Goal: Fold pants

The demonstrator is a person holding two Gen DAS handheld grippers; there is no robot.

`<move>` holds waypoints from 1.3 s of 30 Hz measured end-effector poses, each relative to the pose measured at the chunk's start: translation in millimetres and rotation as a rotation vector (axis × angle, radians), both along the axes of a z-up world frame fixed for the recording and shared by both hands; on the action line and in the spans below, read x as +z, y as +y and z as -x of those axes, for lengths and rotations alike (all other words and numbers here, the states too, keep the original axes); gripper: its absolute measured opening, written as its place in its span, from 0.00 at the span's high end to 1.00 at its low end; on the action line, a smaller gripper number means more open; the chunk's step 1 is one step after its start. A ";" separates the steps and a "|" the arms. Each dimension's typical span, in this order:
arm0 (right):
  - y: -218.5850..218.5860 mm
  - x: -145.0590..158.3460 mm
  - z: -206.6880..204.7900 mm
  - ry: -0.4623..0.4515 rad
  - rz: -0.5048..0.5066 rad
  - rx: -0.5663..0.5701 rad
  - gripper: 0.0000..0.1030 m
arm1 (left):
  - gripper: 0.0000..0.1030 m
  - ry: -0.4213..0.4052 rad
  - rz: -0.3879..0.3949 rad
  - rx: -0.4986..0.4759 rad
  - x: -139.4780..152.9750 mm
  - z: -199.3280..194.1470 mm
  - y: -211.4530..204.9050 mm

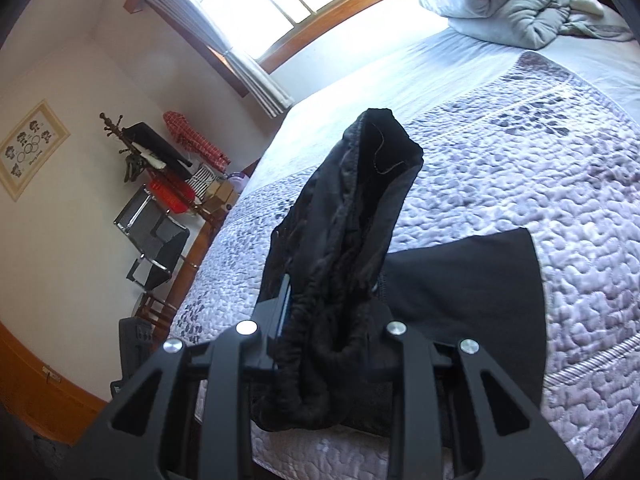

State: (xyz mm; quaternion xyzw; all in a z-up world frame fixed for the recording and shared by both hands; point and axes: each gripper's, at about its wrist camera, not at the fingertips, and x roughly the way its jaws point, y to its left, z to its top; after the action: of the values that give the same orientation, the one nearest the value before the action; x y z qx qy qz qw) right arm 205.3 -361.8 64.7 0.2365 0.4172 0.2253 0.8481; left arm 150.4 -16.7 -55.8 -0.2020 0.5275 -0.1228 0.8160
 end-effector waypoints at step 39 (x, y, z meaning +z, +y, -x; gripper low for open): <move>-89.8 -146.8 27.8 0.204 -0.180 -0.185 0.71 | 0.04 -0.089 -0.174 -0.103 26.6 0.5 -63.6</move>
State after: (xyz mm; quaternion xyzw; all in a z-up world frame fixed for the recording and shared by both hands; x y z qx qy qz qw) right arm 177.5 -451.6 -82.1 0.3709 0.4557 0.1574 0.7937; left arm 149.9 -80.3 -29.3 -0.0974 0.5093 -0.1273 0.8455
